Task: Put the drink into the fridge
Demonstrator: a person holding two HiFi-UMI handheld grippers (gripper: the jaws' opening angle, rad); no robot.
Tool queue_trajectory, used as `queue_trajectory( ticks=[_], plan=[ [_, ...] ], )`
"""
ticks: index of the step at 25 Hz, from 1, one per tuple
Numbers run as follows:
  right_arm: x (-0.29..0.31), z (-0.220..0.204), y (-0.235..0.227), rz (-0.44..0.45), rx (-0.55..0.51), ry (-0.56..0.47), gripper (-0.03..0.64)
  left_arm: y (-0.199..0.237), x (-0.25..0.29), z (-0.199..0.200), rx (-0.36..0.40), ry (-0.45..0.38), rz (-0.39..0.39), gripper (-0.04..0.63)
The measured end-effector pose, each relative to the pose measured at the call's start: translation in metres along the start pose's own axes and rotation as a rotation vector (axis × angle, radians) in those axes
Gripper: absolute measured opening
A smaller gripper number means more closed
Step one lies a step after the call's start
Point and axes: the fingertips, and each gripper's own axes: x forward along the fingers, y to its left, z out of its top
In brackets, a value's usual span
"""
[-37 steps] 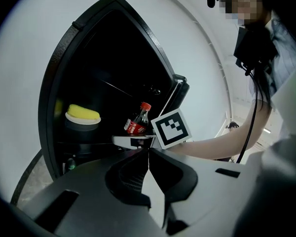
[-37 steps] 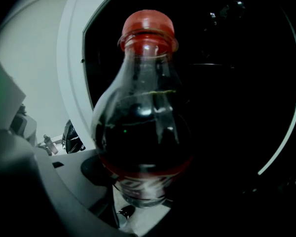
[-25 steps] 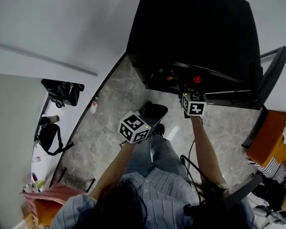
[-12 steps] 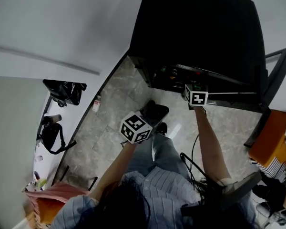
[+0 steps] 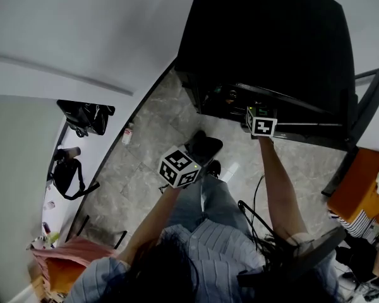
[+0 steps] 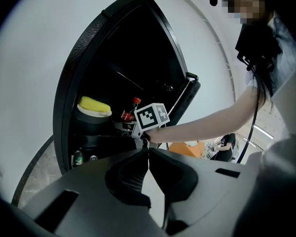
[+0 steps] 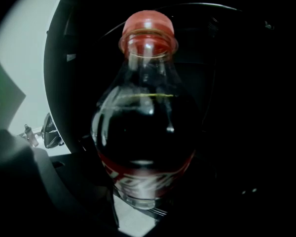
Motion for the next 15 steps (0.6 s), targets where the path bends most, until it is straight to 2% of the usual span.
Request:
queue_trajectory(
  ticks=[8,15],
  plan=[
    [0.010,0.008,-0.003,0.038,-0.014,-0.049,0.302,0.001,-0.002,-0.008,-0.014,0.012,0.002,0.009],
    [0.020,0.017,-0.011,0.019,-0.002,-0.080,0.302,0.006,-0.003,-0.014,-0.026,0.021,0.010,0.009]
  ],
)
